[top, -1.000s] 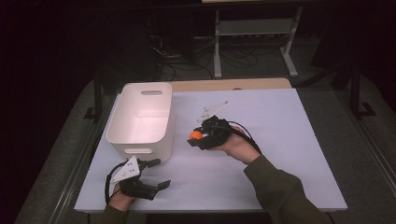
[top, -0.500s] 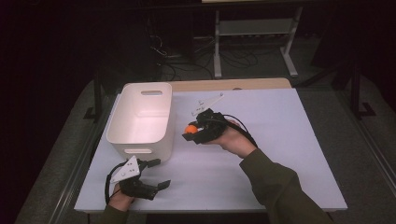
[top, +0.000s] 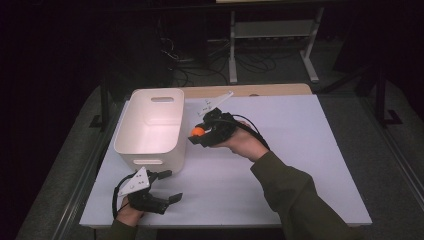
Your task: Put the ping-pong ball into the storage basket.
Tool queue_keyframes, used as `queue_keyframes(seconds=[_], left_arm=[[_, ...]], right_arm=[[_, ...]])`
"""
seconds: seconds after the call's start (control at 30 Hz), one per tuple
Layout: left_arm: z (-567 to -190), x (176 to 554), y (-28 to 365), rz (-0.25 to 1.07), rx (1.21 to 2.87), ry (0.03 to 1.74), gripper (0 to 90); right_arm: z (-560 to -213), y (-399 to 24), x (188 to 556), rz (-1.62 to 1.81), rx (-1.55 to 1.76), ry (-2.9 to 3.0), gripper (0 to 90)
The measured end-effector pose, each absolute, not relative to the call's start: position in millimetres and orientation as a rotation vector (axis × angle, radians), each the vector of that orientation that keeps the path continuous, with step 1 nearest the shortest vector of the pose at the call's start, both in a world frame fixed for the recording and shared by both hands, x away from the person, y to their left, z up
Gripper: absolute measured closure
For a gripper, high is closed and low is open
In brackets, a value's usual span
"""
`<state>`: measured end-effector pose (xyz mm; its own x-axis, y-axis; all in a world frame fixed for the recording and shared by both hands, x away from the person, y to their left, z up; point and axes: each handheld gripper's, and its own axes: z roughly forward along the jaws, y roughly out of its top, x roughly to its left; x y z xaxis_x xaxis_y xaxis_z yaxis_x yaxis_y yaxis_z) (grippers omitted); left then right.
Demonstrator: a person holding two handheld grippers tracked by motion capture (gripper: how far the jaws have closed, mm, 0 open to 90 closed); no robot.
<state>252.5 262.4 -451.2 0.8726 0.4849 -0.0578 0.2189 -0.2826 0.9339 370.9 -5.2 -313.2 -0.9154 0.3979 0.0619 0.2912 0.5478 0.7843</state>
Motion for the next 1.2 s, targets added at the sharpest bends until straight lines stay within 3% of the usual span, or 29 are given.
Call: queue_keyframes(seconds=[1.2], left_arm=[[-451, 252, 263, 0.277, 1.861, 0.529, 14.2]], right_arm=[[-288, 43, 386, 1.342, 0.519, 2.673, 49.5]])
